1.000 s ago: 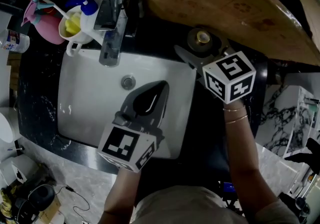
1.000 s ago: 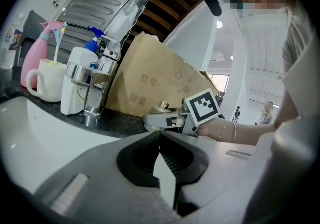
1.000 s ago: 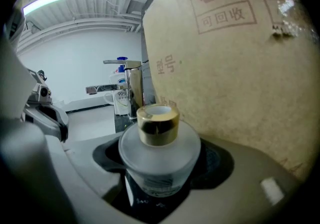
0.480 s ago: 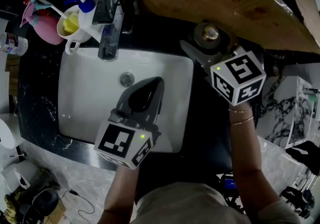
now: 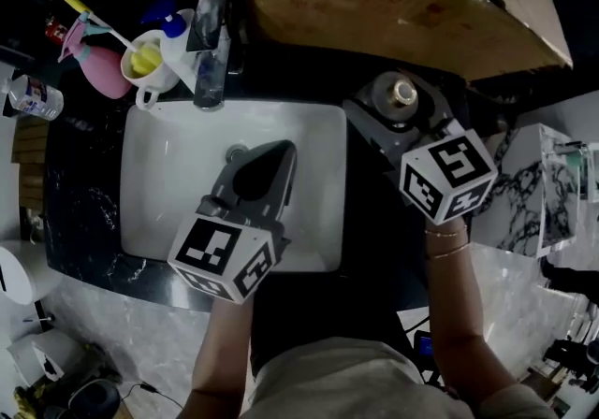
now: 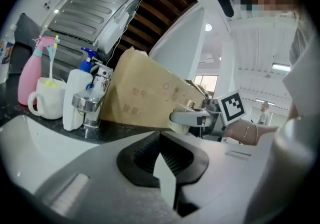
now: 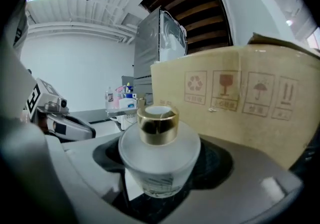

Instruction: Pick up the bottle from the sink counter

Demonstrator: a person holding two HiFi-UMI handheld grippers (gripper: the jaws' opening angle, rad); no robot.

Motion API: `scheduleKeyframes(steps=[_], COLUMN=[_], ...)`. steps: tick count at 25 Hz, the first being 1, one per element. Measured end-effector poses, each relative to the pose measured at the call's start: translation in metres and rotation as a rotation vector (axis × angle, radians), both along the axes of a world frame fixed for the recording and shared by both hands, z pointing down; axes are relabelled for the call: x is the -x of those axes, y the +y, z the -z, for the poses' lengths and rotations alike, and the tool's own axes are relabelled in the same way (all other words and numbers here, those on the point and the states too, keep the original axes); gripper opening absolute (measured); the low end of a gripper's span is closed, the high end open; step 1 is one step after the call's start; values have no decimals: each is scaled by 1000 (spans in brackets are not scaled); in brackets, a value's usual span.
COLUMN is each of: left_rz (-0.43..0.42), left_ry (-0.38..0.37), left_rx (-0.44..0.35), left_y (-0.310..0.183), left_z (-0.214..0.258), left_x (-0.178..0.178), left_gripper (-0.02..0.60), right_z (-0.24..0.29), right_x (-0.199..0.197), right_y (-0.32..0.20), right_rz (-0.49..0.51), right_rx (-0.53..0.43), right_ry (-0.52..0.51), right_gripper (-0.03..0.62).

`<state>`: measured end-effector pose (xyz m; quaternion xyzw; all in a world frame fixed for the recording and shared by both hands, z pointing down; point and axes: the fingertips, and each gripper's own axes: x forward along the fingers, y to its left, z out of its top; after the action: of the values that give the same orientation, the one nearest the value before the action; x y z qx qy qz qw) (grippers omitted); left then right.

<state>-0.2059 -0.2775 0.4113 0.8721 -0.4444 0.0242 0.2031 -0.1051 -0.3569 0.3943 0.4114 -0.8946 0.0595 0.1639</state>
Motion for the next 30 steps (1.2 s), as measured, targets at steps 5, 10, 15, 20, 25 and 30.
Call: scheduleKeyframes(steps=[5,10,15,20,25,30], left_rz=[-40,-61,-65,-63,-58,-68], left_ry=[-12,-21,-45,-68,-95,-94], left_rx=[-47,-82,-100,-142,-187,-218], left_y=[8,17,27,33,41,52], left_z=[23,38,48,65,82,99], left_x=[-6,-15,-23,-37,-52,-72], left_gripper=[5,5,5,5,5,5], right_z=[14,32,44,61,74,88], right_x=[-15,-34,-52,-65,-74,-77], right_y=[32,56,69,79,94,113], right_rz=[-33,-60,-67,-49,-7,38], right_rx=[4,-16,-27,-59,-94,-121], right_ry=[-13,-24,-41,-53,-43,-93], right_gripper=[334,336,334,335,336,334])
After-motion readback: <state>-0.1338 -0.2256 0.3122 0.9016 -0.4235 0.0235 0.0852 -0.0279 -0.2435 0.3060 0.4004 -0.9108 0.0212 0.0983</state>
